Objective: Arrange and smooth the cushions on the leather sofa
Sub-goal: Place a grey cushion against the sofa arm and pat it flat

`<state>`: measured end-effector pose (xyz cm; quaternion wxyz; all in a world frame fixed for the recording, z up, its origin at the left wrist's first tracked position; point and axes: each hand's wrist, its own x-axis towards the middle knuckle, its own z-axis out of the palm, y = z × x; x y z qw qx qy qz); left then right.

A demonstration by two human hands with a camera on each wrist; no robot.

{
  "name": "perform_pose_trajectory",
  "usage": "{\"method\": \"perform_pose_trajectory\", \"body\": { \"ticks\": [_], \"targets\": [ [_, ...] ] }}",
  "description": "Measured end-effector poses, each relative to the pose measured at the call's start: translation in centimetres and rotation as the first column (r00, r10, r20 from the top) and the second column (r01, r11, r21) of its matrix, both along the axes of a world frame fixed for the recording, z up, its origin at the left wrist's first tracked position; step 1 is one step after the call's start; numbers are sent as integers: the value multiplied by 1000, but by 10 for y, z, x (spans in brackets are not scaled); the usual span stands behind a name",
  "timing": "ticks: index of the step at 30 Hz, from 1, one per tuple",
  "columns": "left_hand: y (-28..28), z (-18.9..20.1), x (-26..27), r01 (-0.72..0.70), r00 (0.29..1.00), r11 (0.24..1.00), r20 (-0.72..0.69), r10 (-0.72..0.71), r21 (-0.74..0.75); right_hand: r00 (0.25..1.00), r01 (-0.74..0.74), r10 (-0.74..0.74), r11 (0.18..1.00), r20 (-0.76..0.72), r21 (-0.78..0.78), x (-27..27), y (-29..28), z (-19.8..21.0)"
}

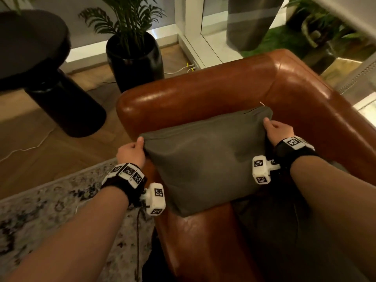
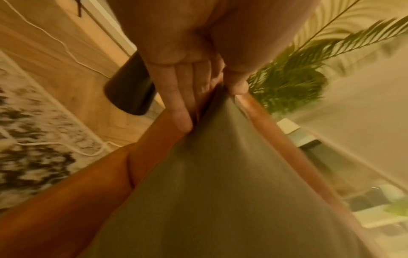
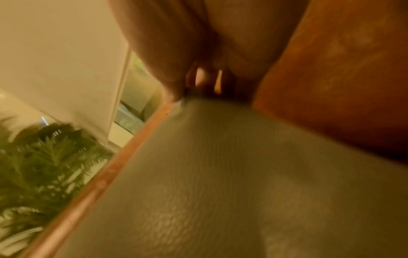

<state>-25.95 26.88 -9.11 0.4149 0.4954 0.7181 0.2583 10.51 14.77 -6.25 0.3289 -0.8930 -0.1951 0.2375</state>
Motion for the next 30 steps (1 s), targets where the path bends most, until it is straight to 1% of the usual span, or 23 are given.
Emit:
{"method": "perform_pose_trajectory", "body": {
  "ticks": [1,4,6,9,11,13,15,16,17,18,19,20,21,22,23,24,25,26,27,28,29,30],
  "targets": [
    [6,-10,-5,-16,1000,1000,15,16,-15,1000,-9,9,1000,-10,16,0,2,-3],
    [6,-5,-10,-21,999,1000,41,20,22,998,49,-50,996,22,75,6,8,-6],
    [5,-4,-10,-50,994,998,95,47,28,998,49,-52,994,32,93,8,12,-6],
    [6,-9,-11,-110,987,994,119,111,-15,998,-29,26,998,64,56,9,21,-7],
    [1,-9,-12,-122,989,992,87,123,-12,993,-78,79,997,83,-11,5,24,0],
    [-11,-5,-11,-132,990,991,46,131,15,985,-93,102,993,142,-66,-3,20,10],
    [-21,0,-10,-151,988,988,29,150,41,959,-161,157,987,235,-2,-20,11,17],
    [-25,1,-10,-146,989,987,-8,147,66,927,-238,213,970,309,45,-29,5,18],
    [-28,3,-9,-138,988,985,-53,144,101,873,-334,283,940,398,64,-38,0,17],
    [-33,9,-6,-119,985,980,-103,137,162,795,-437,363,898,487,45,-45,-3,13],
    [-38,16,1,-58,979,959,-171,109,276,697,-542,452,841,557,-5,-52,-3,9],
    [-46,24,14,86,964,907,-264,29,412,586,-636,541,769,603,-71,-57,-2,3],
    [-54,31,34,304,920,818,-374,-119,489,474,-709,617,690,628,-143,-64,2,-4],
    [-60,29,55,519,832,697,-481,-277,495,360,-760,684,609,635,-225,-72,7,-12],
    [-62,20,76,684,711,584,-578,-400,437,245,-787,733,533,635,-311,-79,14,-21],
    [-59,9,91,791,586,517,-649,-486,327,141,-793,775,461,616,-399,-84,22,-29],
    [-49,-3,100,854,472,476,-699,-538,210,56,-779,810,401,584,-482,-83,29,-35],
    [-36,-16,102,885,389,445,-743,-544,138,4,-753,836,363,548,-549,-74,37,-39],
    [-22,-28,97,896,344,430,-784,-516,111,8,-723,848,371,530,-583,-58,45,-41],
    [-8,-33,89,885,338,456,-809,-481,99,84,-693,839,436,538,-573,-36,53,-42],
    [6,-34,78,857,358,505,-821,-445,100,200,-646,809,533,553,-547,-13,60,-41],
    [18,-33,67,828,379,550,-832,-405,110,297,-584,774,611,560,-535,6,63,-41]
  ]
}}
